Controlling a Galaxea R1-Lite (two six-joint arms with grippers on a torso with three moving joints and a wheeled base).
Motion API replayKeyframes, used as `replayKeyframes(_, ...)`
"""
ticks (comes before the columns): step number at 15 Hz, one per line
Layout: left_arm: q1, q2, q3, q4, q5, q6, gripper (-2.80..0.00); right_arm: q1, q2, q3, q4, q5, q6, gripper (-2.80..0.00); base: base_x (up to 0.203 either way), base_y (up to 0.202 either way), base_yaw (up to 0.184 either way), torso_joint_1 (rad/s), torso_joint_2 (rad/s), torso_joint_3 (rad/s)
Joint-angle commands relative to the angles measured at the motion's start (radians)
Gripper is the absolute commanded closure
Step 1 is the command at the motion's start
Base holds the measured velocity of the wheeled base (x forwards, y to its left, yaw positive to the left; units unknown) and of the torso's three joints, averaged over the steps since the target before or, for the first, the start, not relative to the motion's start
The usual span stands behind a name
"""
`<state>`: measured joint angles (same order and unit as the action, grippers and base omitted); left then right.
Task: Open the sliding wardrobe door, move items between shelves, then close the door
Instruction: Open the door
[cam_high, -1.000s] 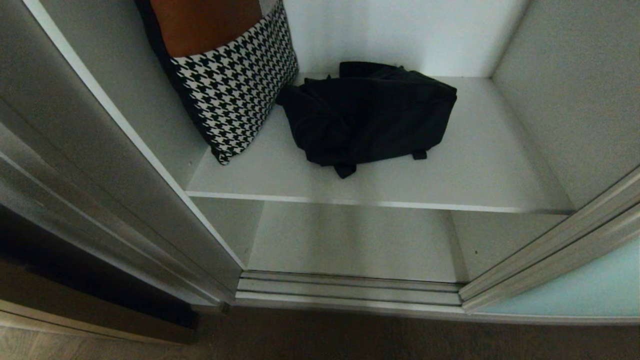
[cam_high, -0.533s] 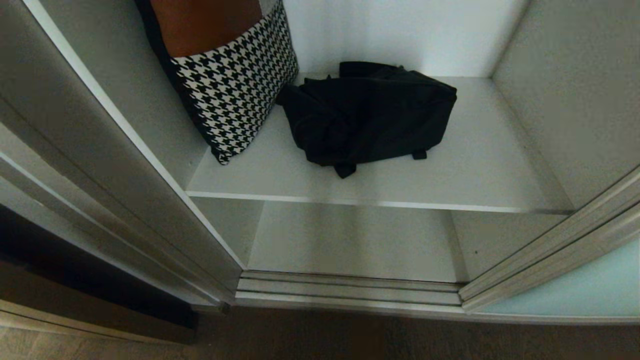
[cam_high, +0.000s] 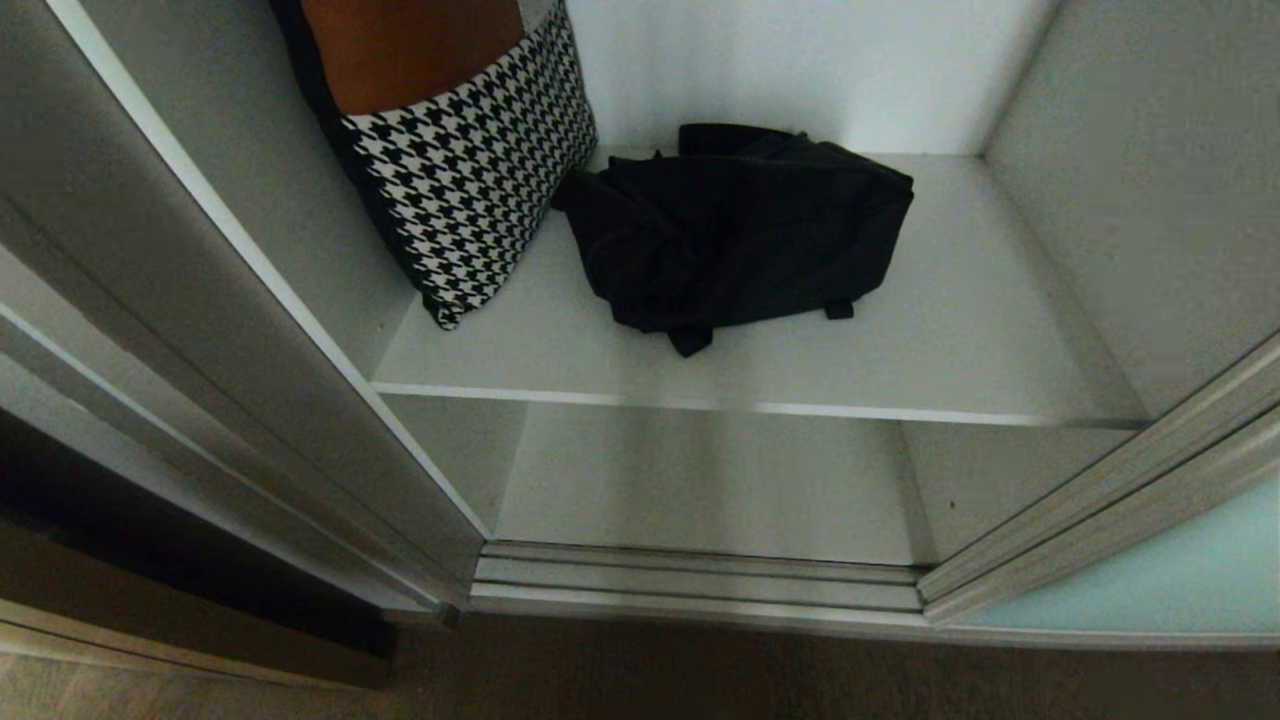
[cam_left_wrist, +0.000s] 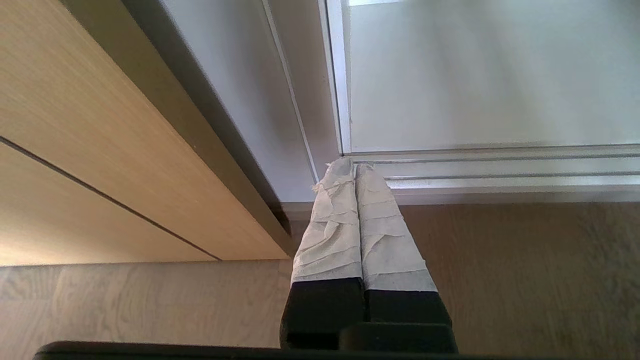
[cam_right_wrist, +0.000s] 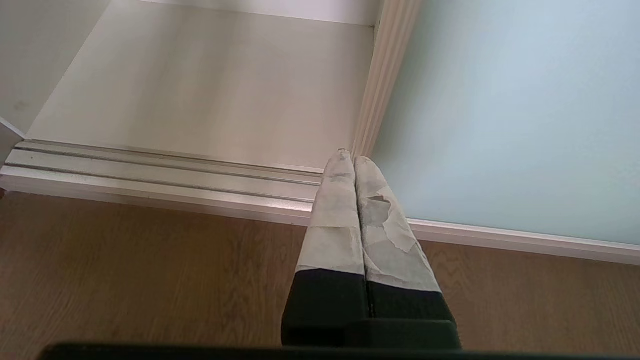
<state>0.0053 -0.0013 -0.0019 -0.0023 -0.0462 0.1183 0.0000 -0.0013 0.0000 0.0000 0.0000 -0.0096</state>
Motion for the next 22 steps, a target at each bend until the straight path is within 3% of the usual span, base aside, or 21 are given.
replayKeyframes(1, 0.001, 0.003, 0.002, 0.006, 0.002, 0.002, 0.00, 0.000, 0.000, 0.002, 0.000, 0.000, 0.000, 0.00, 0.000, 0.000, 0.000, 0.000, 0.00, 0.000)
replayKeyframes(13, 0.001, 0.003, 0.002, 0.006, -0.001, 0.007, 0.00, 0.000, 0.000, 0.001, 0.001, 0.002, -0.018, 0.00, 0.000, 0.000, 0.000, 0.000, 0.00, 0.000)
replayKeyframes(19, 0.001, 0.003, 0.002, 0.002, 0.000, -0.002, 0.00, 0.000, 0.000, 0.000, 0.000, 0.000, 0.017, 0.00, -0.170, 0.000, 0.000, 0.005, 0.00, 0.002)
replayKeyframes(22, 0.001, 0.003, 0.002, 0.002, 0.002, -0.012, 0.00, 0.000, 0.000, 0.002, -0.003, -0.001, 0.014, 0.00, -0.035, 0.000, 0.000, -0.002, 0.00, 0.001)
